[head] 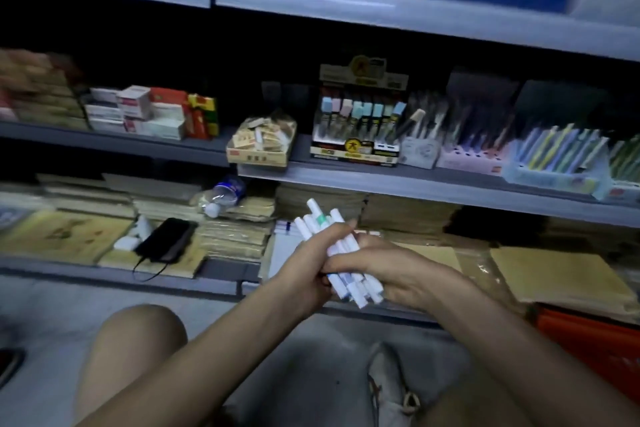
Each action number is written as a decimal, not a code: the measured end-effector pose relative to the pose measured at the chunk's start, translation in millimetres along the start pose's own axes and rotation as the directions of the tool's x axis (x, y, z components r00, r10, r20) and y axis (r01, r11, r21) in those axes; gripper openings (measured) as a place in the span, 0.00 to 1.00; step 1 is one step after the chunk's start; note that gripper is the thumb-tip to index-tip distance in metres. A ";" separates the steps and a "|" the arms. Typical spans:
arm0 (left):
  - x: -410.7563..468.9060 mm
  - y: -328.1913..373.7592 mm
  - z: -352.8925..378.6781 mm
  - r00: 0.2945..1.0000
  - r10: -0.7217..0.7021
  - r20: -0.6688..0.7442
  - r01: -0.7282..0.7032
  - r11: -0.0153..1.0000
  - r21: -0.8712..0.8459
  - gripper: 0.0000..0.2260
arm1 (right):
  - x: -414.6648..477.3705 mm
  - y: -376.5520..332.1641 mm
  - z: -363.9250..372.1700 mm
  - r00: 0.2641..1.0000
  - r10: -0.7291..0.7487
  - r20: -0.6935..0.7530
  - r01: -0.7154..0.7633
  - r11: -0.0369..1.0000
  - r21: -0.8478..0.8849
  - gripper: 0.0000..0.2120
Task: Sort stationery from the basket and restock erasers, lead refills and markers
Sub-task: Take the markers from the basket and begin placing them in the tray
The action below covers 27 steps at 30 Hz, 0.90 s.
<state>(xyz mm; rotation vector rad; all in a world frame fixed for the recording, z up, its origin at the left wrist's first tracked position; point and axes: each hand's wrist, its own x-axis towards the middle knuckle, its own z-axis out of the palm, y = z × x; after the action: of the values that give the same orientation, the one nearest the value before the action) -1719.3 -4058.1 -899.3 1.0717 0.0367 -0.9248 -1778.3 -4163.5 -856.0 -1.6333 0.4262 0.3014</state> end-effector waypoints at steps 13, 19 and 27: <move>79.6 -5.2 -113.6 0.885 -0.165 -0.436 0.069 0.971 -0.228 0.09 | 131.4 50.5 45.0 0.986 -0.156 0.055 0.143 0.637 -0.757 0.08; 97.3 8.8 -139.0 0.875 -0.154 -0.460 0.067 0.977 -0.201 0.09 | 172.7 66.2 28.8 0.916 -0.401 0.006 0.182 0.401 -0.898 0.11; 102.0 12.4 -172.8 0.837 -0.167 -0.522 0.038 0.968 -0.249 0.03 | 272.0 118.0 -17.4 0.843 -0.534 -0.066 0.150 0.351 -0.924 0.08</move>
<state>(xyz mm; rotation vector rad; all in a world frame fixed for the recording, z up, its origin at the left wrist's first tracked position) -1578.1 -3988.6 -1024.4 1.0902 0.6654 -0.6659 -1588.6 -4215.6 -1078.5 -2.8550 0.1326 -0.1876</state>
